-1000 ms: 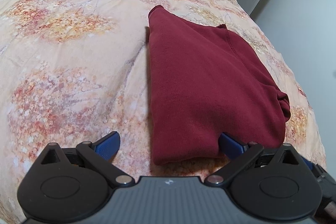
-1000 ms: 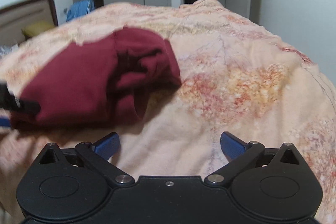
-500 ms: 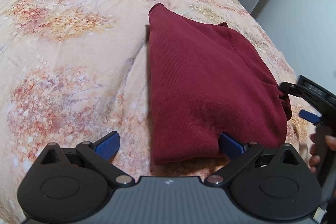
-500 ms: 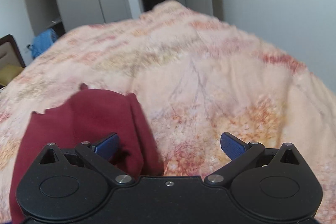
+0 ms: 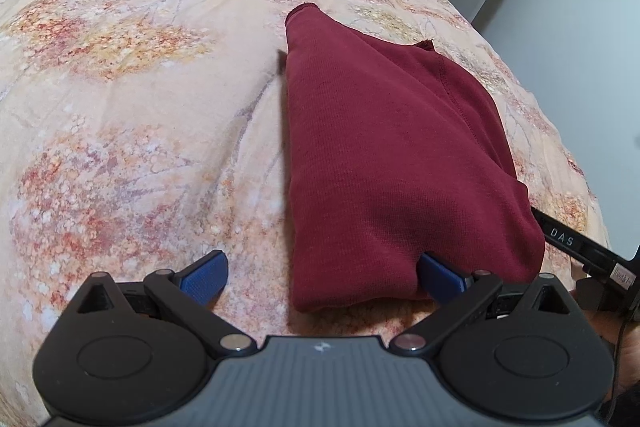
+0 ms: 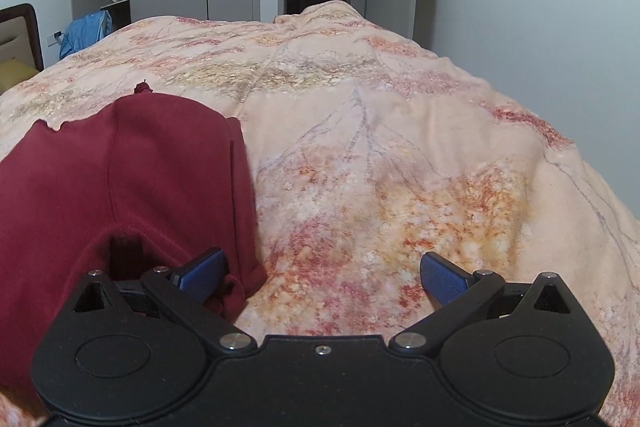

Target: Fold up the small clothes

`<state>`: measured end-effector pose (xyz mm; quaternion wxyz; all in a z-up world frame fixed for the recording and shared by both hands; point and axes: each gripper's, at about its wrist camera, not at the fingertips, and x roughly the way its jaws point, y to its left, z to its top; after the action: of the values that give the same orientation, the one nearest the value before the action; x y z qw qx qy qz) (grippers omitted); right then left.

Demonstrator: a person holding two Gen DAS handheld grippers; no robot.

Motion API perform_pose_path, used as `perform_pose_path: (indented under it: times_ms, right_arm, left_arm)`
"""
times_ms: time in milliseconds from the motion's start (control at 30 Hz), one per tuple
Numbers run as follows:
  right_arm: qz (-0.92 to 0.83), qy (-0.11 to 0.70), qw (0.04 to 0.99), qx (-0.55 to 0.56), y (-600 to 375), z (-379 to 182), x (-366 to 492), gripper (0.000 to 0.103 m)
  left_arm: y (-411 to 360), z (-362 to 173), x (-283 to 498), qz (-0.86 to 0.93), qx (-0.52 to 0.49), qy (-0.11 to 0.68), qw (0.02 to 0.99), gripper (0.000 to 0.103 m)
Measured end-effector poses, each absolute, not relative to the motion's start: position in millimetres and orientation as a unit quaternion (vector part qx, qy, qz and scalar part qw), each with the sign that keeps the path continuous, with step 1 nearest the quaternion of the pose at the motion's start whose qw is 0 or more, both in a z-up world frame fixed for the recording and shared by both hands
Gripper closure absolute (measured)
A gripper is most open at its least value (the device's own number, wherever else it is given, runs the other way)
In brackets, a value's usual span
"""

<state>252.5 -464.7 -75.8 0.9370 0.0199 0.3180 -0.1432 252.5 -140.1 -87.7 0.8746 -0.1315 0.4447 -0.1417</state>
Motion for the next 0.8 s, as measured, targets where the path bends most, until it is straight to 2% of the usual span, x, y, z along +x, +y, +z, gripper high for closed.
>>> perform_pose_path:
  times_ms: [800]
  right_arm:
    - [-0.142,0.259,0.950,0.104,-476.1,-92.7,231.6,0.001]
  left_arm:
    - [-142.8,-88.0,246.4,-0.145,-0.119,0.435,0.881,0.000]
